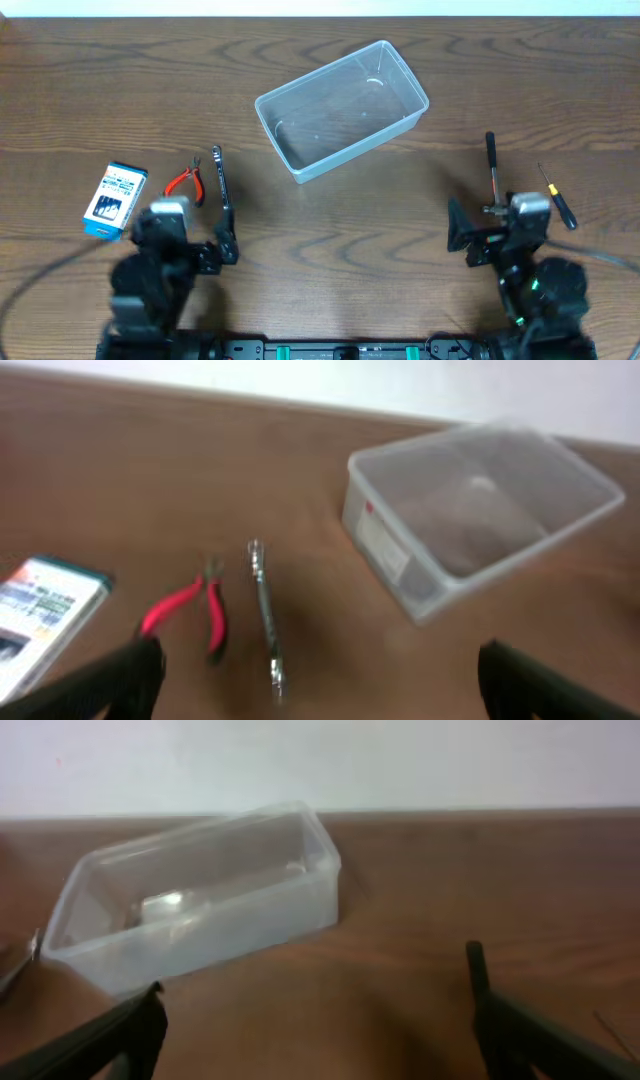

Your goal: Pack container

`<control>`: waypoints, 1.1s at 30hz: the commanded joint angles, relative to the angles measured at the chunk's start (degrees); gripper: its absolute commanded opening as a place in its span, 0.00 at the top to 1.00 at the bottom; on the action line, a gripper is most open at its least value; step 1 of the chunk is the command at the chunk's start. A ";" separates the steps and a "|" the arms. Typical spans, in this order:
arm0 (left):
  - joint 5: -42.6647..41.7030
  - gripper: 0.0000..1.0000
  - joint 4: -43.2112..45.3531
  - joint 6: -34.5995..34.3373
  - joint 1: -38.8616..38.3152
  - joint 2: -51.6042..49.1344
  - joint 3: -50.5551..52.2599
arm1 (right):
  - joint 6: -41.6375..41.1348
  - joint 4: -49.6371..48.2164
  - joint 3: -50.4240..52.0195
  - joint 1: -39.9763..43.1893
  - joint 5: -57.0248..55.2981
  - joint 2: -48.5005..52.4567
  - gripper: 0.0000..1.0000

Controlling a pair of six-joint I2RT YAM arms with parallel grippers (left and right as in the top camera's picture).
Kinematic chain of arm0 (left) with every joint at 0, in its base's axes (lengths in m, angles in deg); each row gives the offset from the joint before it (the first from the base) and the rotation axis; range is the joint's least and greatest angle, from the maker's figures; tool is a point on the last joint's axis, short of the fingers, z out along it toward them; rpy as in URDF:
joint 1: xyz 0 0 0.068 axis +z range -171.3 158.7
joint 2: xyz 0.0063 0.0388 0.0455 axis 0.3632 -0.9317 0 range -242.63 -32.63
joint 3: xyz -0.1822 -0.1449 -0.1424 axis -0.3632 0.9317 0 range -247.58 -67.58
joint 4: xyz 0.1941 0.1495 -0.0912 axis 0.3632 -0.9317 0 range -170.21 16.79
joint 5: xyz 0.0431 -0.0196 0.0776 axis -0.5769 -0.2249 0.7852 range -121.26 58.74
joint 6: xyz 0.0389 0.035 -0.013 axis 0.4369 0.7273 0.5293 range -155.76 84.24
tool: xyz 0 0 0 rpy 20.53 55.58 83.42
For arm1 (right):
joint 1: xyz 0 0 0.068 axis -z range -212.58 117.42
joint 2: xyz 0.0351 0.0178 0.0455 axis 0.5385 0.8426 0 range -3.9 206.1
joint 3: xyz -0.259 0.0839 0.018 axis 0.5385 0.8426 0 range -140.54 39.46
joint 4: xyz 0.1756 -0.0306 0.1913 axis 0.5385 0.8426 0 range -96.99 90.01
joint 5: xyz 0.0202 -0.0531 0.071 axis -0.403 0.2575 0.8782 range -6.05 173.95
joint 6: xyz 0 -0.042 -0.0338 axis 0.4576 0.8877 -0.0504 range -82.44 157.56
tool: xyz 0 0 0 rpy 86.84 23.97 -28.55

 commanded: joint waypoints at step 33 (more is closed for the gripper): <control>4.83 0.94 -23.67 -6.16 -22.12 -59.98 -46.56 | 15.15 37.48 -87.23 -4.39 3.10 93.88 0.99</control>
